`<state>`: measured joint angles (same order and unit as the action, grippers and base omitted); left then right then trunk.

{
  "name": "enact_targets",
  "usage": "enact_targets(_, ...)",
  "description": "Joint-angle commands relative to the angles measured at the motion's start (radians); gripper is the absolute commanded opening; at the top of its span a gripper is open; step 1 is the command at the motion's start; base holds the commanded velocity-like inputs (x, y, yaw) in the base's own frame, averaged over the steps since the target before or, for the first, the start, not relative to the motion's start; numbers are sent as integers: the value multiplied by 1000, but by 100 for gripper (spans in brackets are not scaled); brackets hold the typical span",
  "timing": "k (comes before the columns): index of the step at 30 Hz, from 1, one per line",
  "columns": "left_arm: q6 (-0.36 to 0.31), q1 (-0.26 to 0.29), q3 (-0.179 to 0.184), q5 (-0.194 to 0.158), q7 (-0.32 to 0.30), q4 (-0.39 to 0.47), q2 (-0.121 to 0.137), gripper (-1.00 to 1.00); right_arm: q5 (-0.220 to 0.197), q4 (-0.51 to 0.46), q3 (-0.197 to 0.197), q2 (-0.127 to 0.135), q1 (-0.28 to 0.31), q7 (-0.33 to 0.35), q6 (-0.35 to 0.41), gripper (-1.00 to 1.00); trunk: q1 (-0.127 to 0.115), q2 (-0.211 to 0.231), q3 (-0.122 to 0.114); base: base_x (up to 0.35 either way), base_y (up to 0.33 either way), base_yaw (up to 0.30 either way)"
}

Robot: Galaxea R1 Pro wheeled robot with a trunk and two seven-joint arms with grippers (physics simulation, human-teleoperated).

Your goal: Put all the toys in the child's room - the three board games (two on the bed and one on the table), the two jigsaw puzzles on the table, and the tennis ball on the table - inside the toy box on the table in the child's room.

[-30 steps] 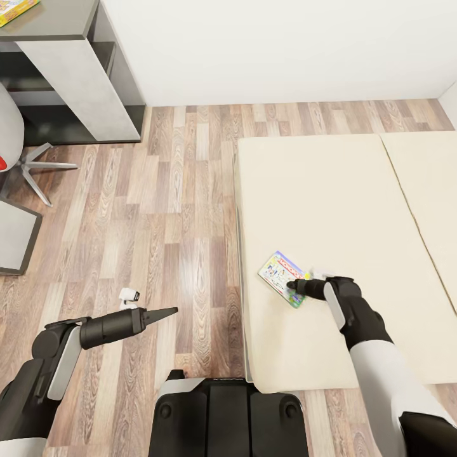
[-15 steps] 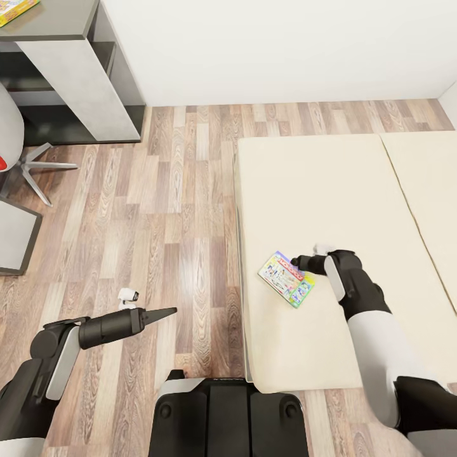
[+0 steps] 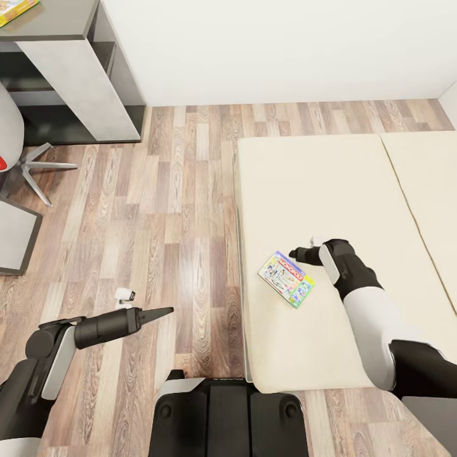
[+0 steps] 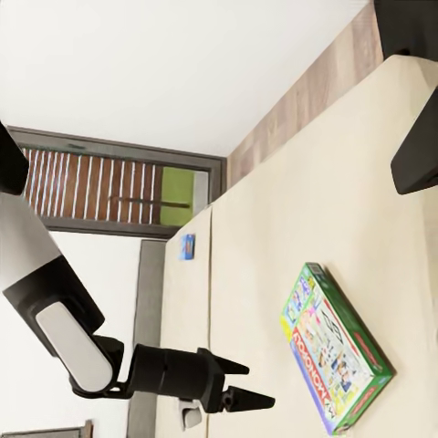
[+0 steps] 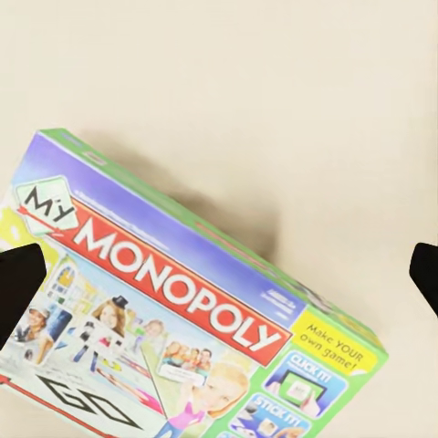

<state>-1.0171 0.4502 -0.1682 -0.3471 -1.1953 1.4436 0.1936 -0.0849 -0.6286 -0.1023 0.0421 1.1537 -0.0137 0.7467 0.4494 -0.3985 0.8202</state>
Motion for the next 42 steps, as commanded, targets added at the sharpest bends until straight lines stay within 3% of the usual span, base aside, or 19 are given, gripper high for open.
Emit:
enact_targets(1, -6, 0, -3, -2, -2, 0, 0, 100, -7, 0, -1, 0, 1, -1, 4, 100, 1, -2, 1, 0, 0, 0)
enact_targets(7, -7, -1, -48, -4, -8, 0, 9, 100, -7, 4, 7, -4, -1, 0, 2, 100, 1, -2, 1, 0, 0, 0)
enact_targets(11, -7, -1, -62, -8, -11, 0, 22, 100, -8, 5, 50, -2, -2, -1, 1, 100, 1, -2, 2, 0, 0, 0)
enact_targets(16, -8, -1, -65, -7, -12, 0, 27, 100, -9, 6, 74, -1, -2, -2, 0, 100, 1, -2, 6, 0, 0, 0)
enact_targets(42, -8, -1, -65, -3, -10, 0, 27, 100, -9, 9, 76, -1, -5, 3, -40, 100, 1, -2, 48, 0, 0, 0)
